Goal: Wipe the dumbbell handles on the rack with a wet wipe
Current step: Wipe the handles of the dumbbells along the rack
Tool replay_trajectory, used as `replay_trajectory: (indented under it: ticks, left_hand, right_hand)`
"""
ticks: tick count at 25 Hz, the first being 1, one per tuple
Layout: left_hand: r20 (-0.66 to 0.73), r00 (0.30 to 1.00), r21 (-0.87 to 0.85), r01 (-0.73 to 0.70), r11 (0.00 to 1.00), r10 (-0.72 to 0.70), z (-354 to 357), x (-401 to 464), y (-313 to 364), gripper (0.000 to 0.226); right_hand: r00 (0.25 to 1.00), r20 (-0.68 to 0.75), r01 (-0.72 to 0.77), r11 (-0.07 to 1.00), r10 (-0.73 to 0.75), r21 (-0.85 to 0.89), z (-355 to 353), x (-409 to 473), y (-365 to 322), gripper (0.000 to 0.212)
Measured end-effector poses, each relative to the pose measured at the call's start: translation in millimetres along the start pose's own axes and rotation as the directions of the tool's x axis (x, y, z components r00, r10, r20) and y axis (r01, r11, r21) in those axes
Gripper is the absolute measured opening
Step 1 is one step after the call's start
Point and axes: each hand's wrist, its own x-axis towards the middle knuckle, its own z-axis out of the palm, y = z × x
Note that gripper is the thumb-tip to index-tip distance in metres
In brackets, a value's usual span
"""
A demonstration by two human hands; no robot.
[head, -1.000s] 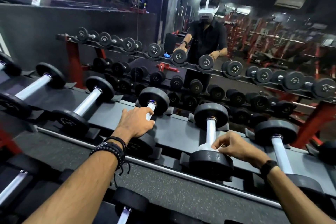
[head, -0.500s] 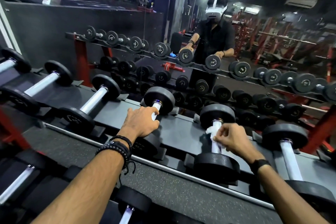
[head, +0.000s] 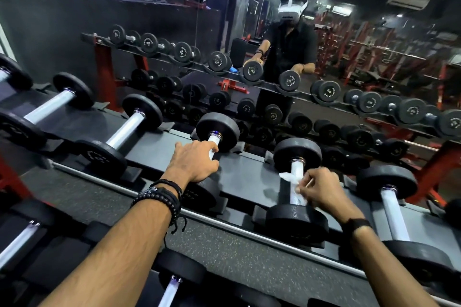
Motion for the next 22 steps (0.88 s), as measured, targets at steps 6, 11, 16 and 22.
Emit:
replay_trajectory:
  ticks: [6,11,16,22]
  left_hand:
    - [-0.029,1.000,0.012,0.005,1.000,-0.005,0,-2,0,0.039]
    - [-0.024,1.000,-0.007,-0.007,1.000,0.007,4,0,0,0.039]
    - [-0.019,1.000,-0.009,0.016,1.000,-0.017,3,0,-3,0.038]
    - [-0.011,1.000,-0.026,0.014,1.000,-0.014,5,1,-2,0.039]
  right_hand:
    - [0.946,-0.292,-0.055,0.959,0.139,0.278,6,19,3,0.010]
    - [0.989,0.021,-0.141,0.898,0.145,0.417,4,-14,22,0.015]
    - [0.969,-0.206,-0.050,0.924,0.136,0.378,3,20,10,0.012]
    - [0.987,-0.121,-0.088,0.985,0.107,0.151,6,-7,20,0.009]
